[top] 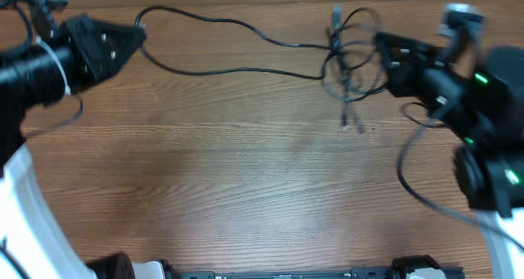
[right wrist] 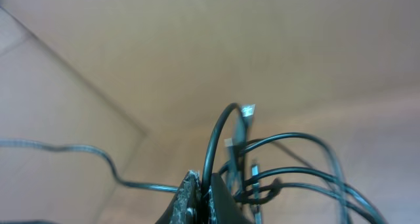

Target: Untangle cables

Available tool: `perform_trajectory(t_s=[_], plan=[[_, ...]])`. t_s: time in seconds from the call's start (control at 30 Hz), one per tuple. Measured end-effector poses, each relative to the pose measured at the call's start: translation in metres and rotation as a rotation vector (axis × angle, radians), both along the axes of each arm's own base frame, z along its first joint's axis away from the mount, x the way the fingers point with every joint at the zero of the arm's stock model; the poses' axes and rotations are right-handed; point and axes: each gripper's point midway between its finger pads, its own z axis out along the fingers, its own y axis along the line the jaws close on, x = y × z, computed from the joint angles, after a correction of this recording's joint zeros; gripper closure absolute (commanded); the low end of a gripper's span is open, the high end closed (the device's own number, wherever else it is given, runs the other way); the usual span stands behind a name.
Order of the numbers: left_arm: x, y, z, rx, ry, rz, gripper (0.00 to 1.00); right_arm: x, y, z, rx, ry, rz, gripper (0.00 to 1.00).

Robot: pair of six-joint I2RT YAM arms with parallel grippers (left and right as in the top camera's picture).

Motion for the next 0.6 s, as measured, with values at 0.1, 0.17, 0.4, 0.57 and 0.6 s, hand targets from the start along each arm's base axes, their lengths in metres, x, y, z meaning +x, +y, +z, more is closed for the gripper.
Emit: perform_trajectory(t_s=[0.1, 0.17, 0.4, 0.57, 0.6], plan=[[-0.022, 0.013, 0.0, 0.129, -0.027, 0.107, 0.96, -0.019, -0.039, 0.032, -0.073, -0.129, -0.134, 0.96], [-0.033, 0.025, 0.002, 0.19, -0.043, 0.178, 0.96, -0.026, -0.07, 0.04, -0.117, -0.163, -0.244, 0.96], [-0.055, 0.084, -0.001, 0.277, -0.007, 0.456, 0.96, -0.019, -0.191, 0.007, -0.183, -0.026, -0.581, 0.96], [-0.06, 0.101, -0.006, 0.305, 0.011, 0.499, 0.96, 0.008, -0.186, -0.021, -0.175, 0.05, -0.492, 0.96], [-0.059, 0.099, -0.005, 0.305, 0.005, 0.486, 0.96, 0.009, -0.183, -0.02, -0.175, 0.048, -0.479, 0.96]])
